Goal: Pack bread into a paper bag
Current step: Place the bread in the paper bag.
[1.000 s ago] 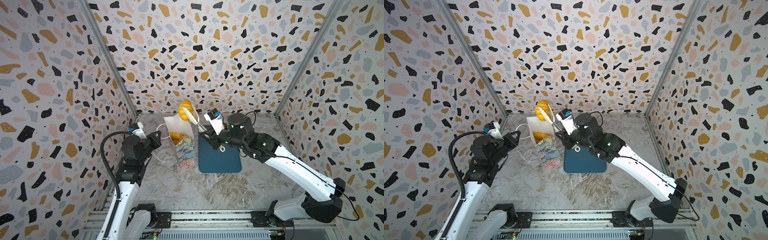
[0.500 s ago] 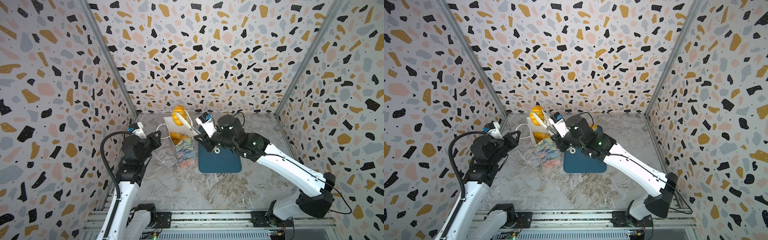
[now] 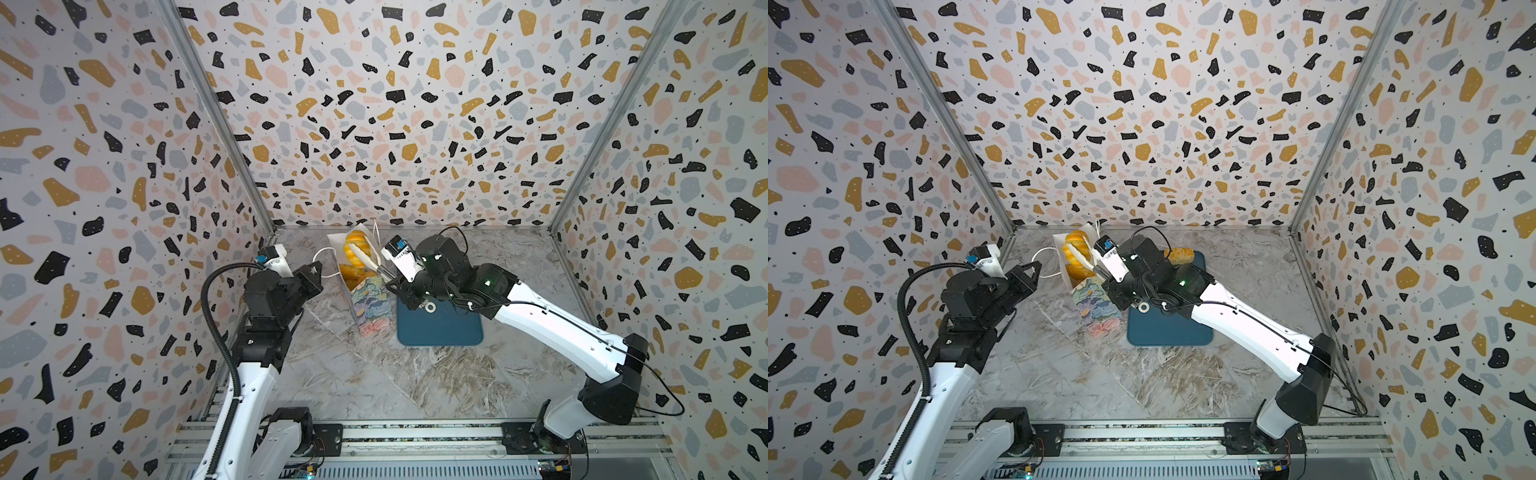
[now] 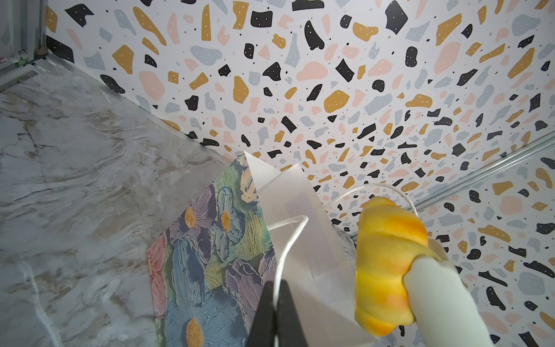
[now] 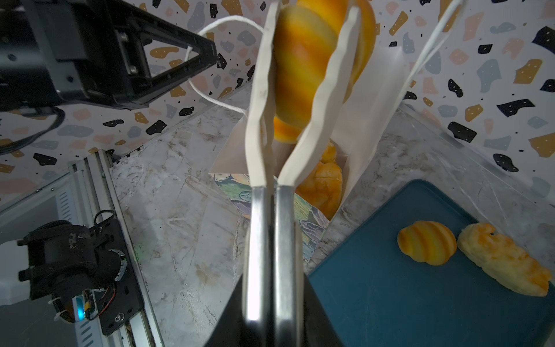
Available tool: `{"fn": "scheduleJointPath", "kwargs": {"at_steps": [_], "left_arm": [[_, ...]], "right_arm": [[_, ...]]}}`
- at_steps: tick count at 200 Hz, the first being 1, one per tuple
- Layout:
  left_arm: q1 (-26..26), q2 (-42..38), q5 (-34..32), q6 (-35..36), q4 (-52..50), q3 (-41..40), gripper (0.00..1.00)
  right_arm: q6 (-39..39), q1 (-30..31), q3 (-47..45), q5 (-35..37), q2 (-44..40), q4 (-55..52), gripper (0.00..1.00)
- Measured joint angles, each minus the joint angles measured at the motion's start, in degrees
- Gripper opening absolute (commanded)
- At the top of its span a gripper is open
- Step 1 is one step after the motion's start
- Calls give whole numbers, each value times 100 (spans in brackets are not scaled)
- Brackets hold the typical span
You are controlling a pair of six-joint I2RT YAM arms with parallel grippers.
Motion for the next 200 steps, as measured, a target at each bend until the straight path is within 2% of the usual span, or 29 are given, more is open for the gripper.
{"fn": "scheduleJointPath", "kwargs": {"at_steps": [74,158,200], "left_arm": [[0,-2,0,2,0,0,0],[0,-13,-2,2,0,-4,0],[0,-15,-24,2,-7,-7,0]], "right_arm": [[-22,0,20,264,37,-205,45],[-2,0,83,496,20,-155,48],[7,-2,22,605,-254,-37,48]]}}
